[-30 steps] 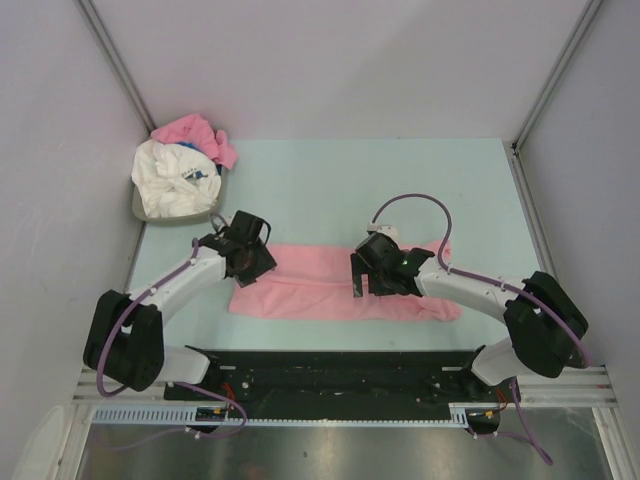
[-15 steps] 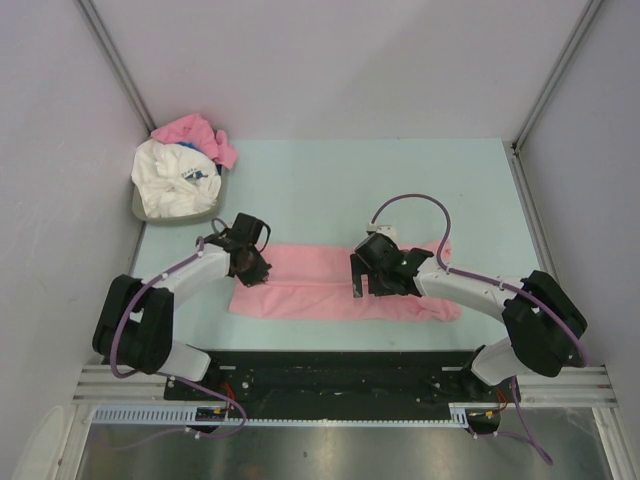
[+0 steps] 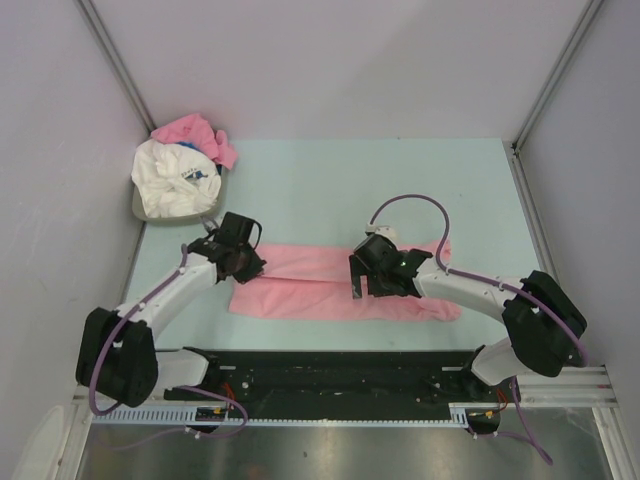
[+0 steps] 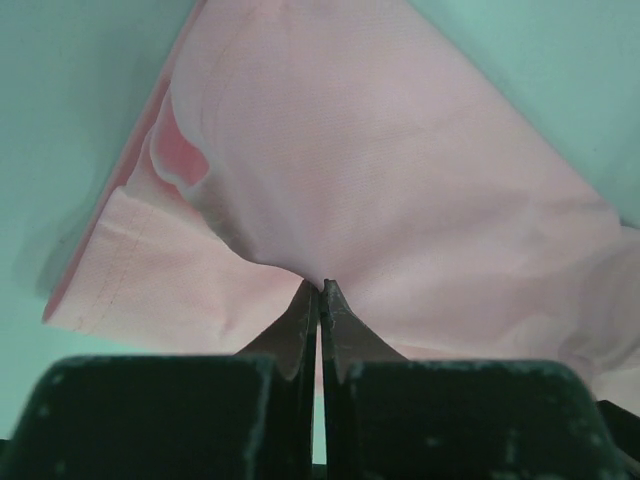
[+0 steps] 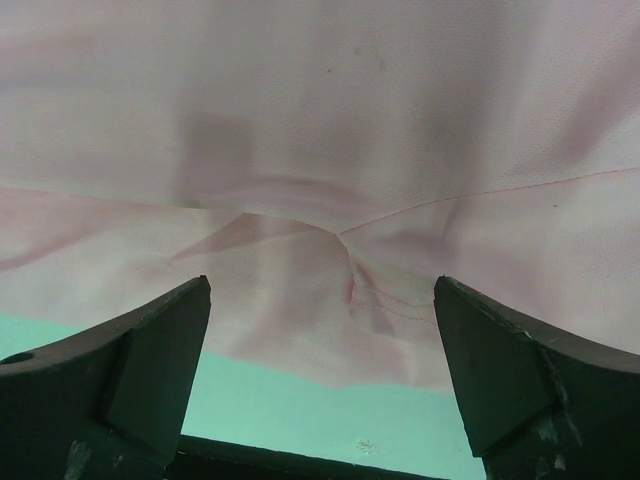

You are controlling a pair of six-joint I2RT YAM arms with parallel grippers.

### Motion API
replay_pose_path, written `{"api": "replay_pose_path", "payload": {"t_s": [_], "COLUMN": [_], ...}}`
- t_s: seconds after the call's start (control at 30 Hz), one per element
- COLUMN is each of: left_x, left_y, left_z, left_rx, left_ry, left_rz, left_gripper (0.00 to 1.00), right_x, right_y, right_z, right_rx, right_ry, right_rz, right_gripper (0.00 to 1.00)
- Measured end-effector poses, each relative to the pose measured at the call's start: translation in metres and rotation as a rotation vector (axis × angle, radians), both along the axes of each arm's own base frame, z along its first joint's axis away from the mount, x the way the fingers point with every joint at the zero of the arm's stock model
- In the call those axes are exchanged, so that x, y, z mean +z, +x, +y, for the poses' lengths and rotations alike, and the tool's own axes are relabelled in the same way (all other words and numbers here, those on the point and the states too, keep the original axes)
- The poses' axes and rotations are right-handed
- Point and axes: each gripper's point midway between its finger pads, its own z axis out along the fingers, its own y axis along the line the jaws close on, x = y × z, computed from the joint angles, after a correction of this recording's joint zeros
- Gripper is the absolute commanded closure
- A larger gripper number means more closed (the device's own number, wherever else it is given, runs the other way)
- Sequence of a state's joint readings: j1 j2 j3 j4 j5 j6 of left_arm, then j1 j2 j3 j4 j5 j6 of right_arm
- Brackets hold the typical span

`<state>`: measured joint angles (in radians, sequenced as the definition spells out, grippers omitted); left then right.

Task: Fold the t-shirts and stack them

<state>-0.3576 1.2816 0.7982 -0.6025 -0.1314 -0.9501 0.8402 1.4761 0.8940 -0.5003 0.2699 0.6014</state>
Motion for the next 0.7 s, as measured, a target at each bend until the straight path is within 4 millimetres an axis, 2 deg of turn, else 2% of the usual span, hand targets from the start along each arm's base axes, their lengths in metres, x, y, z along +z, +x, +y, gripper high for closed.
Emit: {"api": "replay_pose_path", "payload": {"t_s": [0.07,0.13,0.17,0.2,0.23,0.27,0.3,0.5,0.7], "left_x": [0.008,0.011,0.009,0.005,-0.001,-0.008,-0.016,-0.05,-0.038], "left_y": [0.0,-0.002,-0.004,-0.007,-0.011,-0.016,-0.023,-0.053,-0.046], "left_z": [0.001,0.002,0.003,0.004,0.005,0.007,0.008,0.006,0.001], "left_rx": [0.0,-0.002,-0.003,-0.005,-0.008,-0.013,-0.017,-0.055,-0.064], "left_ry": [-0.007,-0.008,-0.006,-0.001,0.006,0.014,0.02,0.055,0.042], "left_rz": [-0.024,-0.04,-0.038,-0.031,-0.017,-0.001,0.02,0.125,0.093], "left_gripper": [0.92,0.79,0.68,0.39,0.23,0.08,0.0,0.0,0.0], "right_x": [0.0,0.0,0.0,0.0,0.0,0.0,-0.001,-0.001,0.004], "right_y": [-0.001,-0.003,-0.004,-0.004,-0.005,-0.005,-0.005,-0.006,0.0], "right_z": [0.001,0.003,0.004,0.004,0.005,0.005,0.005,0.005,0.002], "right_rx": [0.006,0.012,0.016,0.018,0.02,0.021,0.023,0.023,0.005], "right_ry": [0.0,0.0,0.0,0.0,0.0,0.0,-0.002,-0.006,0.011], "right_rz": [0.0,0.0,0.0,0.0,0.001,0.001,0.002,0.002,-0.01], "right_gripper": [0.01,0.01,0.01,0.01,0.01,0.01,0.0,0.0,0.01]}}
